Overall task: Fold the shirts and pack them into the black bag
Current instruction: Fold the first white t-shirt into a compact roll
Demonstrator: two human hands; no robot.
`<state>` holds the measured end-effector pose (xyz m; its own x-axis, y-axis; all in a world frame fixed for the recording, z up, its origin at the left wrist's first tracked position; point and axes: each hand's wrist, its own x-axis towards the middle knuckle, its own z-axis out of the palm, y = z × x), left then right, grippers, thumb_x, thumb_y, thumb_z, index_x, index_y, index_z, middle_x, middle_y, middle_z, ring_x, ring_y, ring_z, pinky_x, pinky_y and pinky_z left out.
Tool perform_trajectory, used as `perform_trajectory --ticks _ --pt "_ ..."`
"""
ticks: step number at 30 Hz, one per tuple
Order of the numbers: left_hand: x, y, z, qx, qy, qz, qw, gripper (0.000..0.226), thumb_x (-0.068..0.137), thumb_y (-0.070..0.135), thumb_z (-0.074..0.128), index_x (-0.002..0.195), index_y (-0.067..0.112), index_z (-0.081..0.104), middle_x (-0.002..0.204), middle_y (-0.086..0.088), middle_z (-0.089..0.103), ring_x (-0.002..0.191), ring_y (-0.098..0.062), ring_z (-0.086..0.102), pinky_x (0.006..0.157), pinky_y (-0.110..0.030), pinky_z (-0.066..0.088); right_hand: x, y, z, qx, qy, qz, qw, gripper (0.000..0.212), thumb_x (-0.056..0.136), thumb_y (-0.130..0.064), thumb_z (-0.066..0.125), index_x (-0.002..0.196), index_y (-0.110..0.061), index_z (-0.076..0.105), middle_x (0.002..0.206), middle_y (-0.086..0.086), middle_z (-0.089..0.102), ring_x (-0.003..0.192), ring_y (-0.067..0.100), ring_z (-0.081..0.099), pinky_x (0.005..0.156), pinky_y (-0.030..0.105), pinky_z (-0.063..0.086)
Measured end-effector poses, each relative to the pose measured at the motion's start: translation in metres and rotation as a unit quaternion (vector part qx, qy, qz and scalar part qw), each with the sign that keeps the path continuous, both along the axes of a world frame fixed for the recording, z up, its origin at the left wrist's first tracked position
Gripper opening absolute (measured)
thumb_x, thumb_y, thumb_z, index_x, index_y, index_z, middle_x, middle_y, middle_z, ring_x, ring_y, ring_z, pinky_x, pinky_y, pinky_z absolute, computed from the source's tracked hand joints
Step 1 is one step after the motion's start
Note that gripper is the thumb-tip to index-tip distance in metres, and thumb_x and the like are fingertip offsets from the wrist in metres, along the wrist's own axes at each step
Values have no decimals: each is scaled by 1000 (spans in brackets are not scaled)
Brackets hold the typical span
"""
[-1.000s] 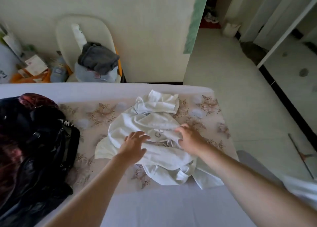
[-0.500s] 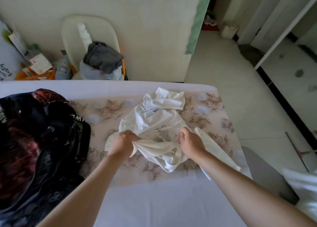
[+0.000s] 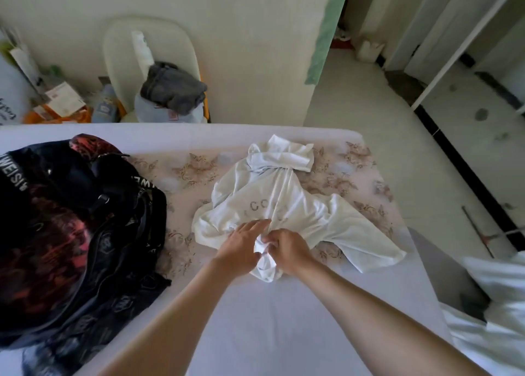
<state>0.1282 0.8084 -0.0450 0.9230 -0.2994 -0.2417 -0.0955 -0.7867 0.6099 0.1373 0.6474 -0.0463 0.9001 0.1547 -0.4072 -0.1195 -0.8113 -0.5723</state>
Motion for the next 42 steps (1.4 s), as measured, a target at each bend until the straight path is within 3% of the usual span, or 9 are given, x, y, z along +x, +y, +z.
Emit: perform_trajectory --ticks 3,11,19,22,25,29,32,38,42 --pt "5 5 4 -1 39 -25 999 57 91 11 57 137 43 47 130 9 59 111 -16 57 88 -27 48 -7 -1 18 158 92 -34 983 15 81 -19 72 93 -27 75 87 -13 73 83 2 68 81 28 55" --pt "24 13 20 222 360 -122 898 23 81 25 58 94 10 69 80 -3 64 63 -21 61 57 -26 52 7 -80 29 0 21 -77 997 28 88 -17 48 106 -29 65 115 -9 64 91 9 62 77 26 52" --pt "84 -71 0 153 -27 -97 983 60 93 2 40 138 41 49 146 6 41 135 -21 40 109 -37 38 64 -108 -5 -136 -93 37 986 67 93 -2 50 152 -23 30 167 -2 3 147 21 30 107 42 41" --pt "100 -84 -12 246 -29 -160 956 74 94 1 41 155 37 18 164 3 6 150 -22 6 121 -43 15 79 -110 -22 -232 -110 125 958 79 97 -16 56 159 -29 7 150 8 43 127 27 52 104 45 38" --pt "114 -83 -26 287 33 -138 948 81 96 14 46 156 38 -4 164 4 -11 151 -25 -4 119 -52 16 91 -130 -30 -320 -130 168 923 45 93 -10 52 133 -30 50 105 -3 67 98 22 64 100 42 33" --pt "123 -85 -32 325 2 -83 942 64 100 31 40 156 29 9 162 -1 19 137 -27 40 104 -42 38 108 -181 -26 -405 -142 74 900 25 94 -5 50 109 -19 63 92 -5 62 67 14 54 88 34 43" --pt "137 -101 -28 298 -87 -55 949 42 101 22 38 142 29 39 121 0 64 100 -23 66 78 -34 51 119 -205 -21 -434 -76 15 897 24 94 -13 51 116 -16 61 99 -1 60 74 14 54 92 38 42" --pt "187 -127 -36 260 -100 -90 956 72 93 13 57 152 37 25 154 -5 23 139 -30 29 108 -46 38 131 -184 -34 -201 -181 93 958 59 80 10 53 130 -22 54 134 4 46 118 22 48 98 33 43" --pt "212 -117 -36 223 -37 -41 973 47 94 15 52 136 36 55 126 -6 54 112 -30 57 83 -43 53 130 -164 -42 -133 -137 154 969 29 93 -5 59 117 -22 64 123 -2 56 108 18 57 93 31 47"
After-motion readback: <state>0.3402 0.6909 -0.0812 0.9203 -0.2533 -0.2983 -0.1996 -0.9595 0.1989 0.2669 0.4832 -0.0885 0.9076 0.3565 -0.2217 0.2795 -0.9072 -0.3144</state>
